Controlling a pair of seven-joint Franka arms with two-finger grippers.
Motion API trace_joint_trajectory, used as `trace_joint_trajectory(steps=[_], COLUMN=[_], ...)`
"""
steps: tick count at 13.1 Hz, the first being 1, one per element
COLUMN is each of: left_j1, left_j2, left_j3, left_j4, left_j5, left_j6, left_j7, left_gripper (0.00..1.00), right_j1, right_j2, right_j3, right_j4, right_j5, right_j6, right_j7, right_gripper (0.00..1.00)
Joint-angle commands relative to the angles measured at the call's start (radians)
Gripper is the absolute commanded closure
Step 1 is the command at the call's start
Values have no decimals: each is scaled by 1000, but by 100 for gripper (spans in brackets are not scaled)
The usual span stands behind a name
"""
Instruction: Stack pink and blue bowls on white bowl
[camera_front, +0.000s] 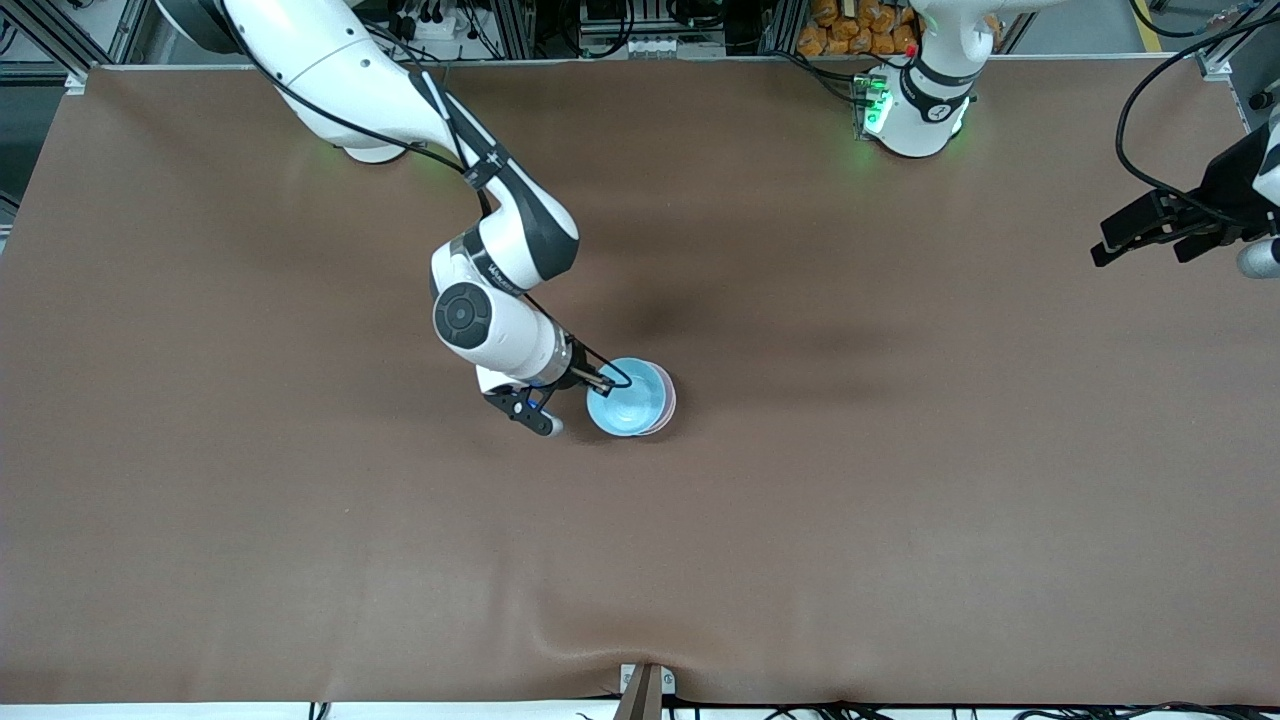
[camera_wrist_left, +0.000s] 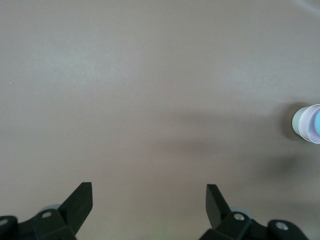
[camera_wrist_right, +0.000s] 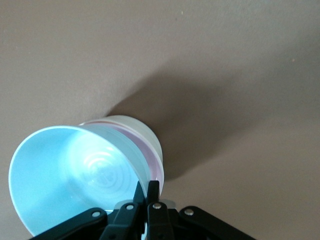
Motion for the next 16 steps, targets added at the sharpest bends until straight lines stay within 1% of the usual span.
trace_joint_trajectory(steps=[1,3,6,12,13,14,15,16], left_j1=[-18,-12,-15,-14,-12,-12,-12,-14], left_j2=[-8,-2,9,8,9,9,9,9], left_j3=[10,10,9,-2,-2,-2,-2,-4], left_j4=[-4,0,10,26,26,26,27,27], left_j5=[-14,-2,-1,36,36,36,36,35], left_j6=[5,4,1,-18,-19,-22,-22,-22], left_j7=[13,25,21,21,22,22,24,16], left_gripper=[0,0,0,0,0,0,0,0], right_j1=[37,41,44,30,31,31,30,31], right_j2=[-18,-17,-14,-20,-18,-20,-18,-20], right_j3=[-2,-2,-2,-7,-7,-7,-8,-10], right_j4=[-21,-31,-52,-43,-43,-43,-43,-43], right_j5=[6,5,5,0,0,-3,-6,-9], right_j6=[13,16,69,72,72,72,71,71], right_j7=[62,67,67,62,64,64,62,62], right_gripper=[100,100,99,95,93,79,30,0])
